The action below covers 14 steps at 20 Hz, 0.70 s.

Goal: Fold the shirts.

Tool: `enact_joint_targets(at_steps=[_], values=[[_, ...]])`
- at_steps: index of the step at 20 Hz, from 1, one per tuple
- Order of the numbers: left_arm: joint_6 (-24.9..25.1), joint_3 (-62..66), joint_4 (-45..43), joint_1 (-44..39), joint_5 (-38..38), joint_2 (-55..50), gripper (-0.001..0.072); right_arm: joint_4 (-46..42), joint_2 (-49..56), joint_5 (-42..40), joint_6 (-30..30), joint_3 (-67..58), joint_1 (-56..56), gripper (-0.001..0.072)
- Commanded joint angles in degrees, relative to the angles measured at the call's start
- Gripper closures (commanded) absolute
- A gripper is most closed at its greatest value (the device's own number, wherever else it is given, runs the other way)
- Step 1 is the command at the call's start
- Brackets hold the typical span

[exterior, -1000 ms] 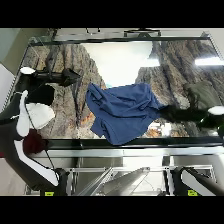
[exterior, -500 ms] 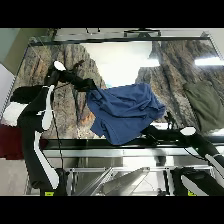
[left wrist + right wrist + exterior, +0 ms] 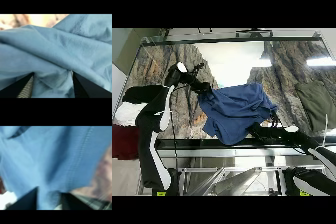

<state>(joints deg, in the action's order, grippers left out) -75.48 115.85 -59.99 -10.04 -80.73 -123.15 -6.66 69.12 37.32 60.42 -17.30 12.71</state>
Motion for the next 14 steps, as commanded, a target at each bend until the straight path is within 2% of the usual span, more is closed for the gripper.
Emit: enact_joint_targets(at_steps=[1,2,3,5,8,10,14], values=[[-0.1,0.1,0.1,-0.9,-0.7,-2.0,0.0279,3.0,0.5,0.2,-2.2,-0.5,0.2,0.0476],[-0.1,0.1,0.4,-1.2,-1.1,-2.3,0.0415,3.0,0.5,0.2,-2.2,-0.5,0.2,0.0506],[-0.1,0.1,0.5,-1.1,-0.8,-2.1,0.0514,3.0,0.5,0.2,-2.2,-0.5,0.2,0.0621],[0.0,0.1,1.9,-0.1,0.1,-1.2,0.0668,2.8,0.5,0.0,-2.3,-0.5,0.2,0.0698],[0.0,0.1,6.5,2.7,1.1,1.7,0.0676,1.5,0.5,0.2,-3.7,-2.0,-0.9,0.0699],[0.0,0.1,9.4,6.1,0.8,5.1,0.0676,-4.1,0.6,1.7,-3.5,-6.0,-5.7,0.0699],[-0.9,-1.2,10.6,13.7,-8.0,11.8,0.0676,-15.6,5.2,9.6,-2.3,-22.6,-23.1,0.0699]])
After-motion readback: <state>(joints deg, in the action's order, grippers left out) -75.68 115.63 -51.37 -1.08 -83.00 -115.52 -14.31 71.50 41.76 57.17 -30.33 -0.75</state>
